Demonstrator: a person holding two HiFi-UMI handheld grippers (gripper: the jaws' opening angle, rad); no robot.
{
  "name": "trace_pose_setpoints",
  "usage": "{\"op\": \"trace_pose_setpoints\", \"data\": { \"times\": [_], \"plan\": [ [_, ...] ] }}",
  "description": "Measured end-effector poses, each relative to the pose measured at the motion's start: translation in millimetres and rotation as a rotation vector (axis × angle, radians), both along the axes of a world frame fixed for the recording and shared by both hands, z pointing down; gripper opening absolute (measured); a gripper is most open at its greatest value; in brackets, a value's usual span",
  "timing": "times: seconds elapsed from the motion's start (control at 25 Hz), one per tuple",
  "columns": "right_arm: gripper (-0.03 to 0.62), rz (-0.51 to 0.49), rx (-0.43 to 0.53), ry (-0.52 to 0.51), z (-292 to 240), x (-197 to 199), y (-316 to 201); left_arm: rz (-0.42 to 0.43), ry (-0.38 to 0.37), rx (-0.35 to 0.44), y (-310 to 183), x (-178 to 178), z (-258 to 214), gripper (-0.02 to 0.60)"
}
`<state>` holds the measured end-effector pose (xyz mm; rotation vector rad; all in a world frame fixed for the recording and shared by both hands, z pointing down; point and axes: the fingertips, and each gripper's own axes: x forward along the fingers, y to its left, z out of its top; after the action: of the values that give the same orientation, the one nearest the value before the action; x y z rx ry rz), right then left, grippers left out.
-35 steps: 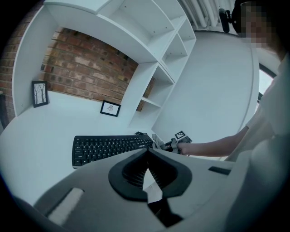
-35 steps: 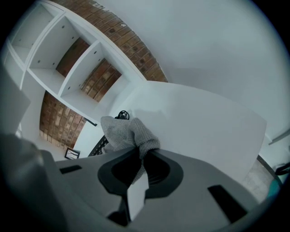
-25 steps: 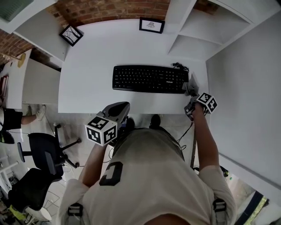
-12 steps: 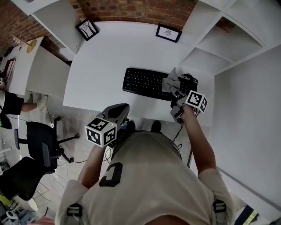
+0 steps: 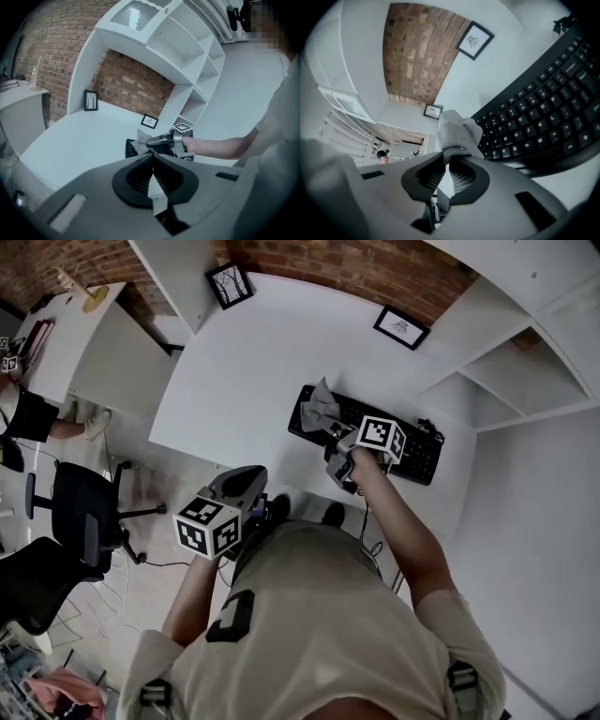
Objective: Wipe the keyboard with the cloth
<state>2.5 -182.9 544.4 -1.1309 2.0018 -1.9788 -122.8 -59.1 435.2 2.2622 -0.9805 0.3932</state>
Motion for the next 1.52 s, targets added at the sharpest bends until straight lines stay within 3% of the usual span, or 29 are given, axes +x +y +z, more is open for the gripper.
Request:
{"op": "trace_pose_setpoints", "data": {
  "times": [0.24, 0.48, 0.84, 1.52],
  "plan": [
    [0.015, -0.041, -0.047, 0.017, 24, -50, -16, -0.085, 0.002, -0.016, 5, -33, 8, 0.005],
    [0.015, -0.038, -0.077, 0.111, 49, -63, -31, -0.132, 0.01, -0.037, 8, -58, 15, 0.005],
    [0.015, -0.001, -0.099, 0.207, 67, -48, -35, -0.15, 0.015, -0.038, 7, -68, 17, 0.005],
    [0.015, 0.043, -0.106, 0.224, 69, -8, -23, -0.087, 0.009, -0.039, 13, -37, 12, 0.005]
  ]
}}
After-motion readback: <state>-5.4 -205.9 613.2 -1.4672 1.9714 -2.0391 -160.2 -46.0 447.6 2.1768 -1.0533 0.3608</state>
